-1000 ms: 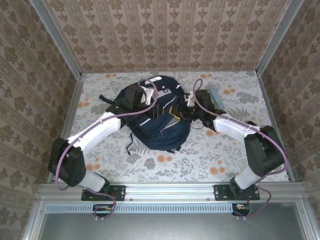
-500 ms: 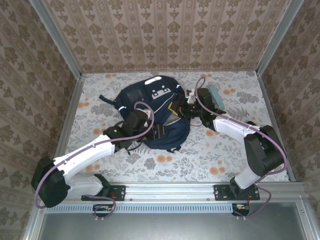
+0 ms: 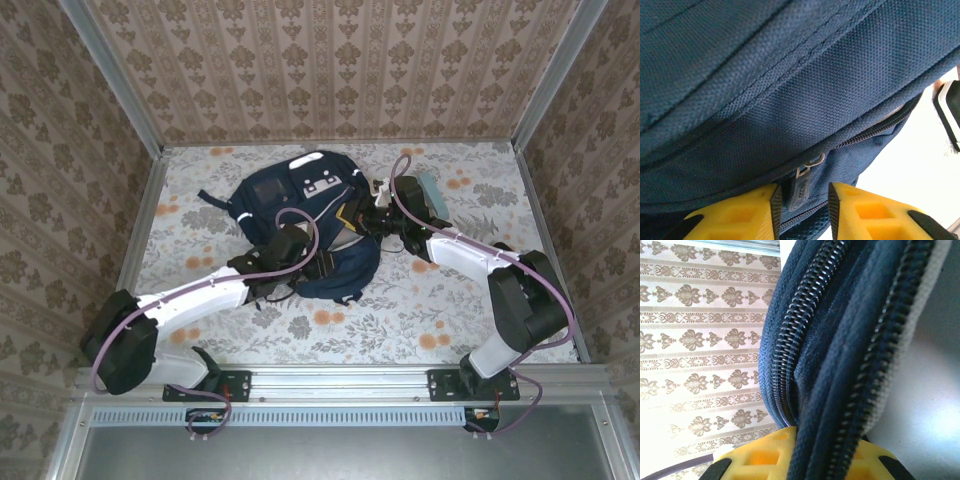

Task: Pack the student bag

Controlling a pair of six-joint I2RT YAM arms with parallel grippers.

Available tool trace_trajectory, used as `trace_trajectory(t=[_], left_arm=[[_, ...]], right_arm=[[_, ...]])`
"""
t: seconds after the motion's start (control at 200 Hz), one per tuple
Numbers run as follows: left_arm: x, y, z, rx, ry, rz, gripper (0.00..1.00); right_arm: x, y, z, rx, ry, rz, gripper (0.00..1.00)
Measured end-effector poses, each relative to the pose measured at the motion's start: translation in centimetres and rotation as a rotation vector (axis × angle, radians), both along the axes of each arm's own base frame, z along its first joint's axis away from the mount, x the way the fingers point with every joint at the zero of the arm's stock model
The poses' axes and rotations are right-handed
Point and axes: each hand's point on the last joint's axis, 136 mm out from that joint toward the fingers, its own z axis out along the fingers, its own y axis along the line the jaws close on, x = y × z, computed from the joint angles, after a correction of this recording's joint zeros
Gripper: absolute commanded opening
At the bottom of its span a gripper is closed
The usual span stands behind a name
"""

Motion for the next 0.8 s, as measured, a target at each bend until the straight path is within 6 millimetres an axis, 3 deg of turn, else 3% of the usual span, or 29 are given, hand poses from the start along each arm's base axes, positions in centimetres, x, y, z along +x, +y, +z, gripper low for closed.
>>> trace_trajectory(t=[0.27, 0.635, 0.8], left_arm=[[0.3, -0.4, -0.6, -0.011, 0.017, 0.015, 0.21], [0.4, -1.0, -0.6, -0.032, 0.020, 0.012, 0.27], [0.5, -1.0, -0.7, -0.032, 0.019, 0.022, 0.18]], right_arm=[[0.0, 0.0, 0.0, -0.001, -0.001, -0.003, 0.11], [0.1, 0.0, 0.0, 0.003, 0.006, -0.007, 0.11], [0.0, 0.0, 0.0, 0.003, 0.007, -0.008, 0.11]])
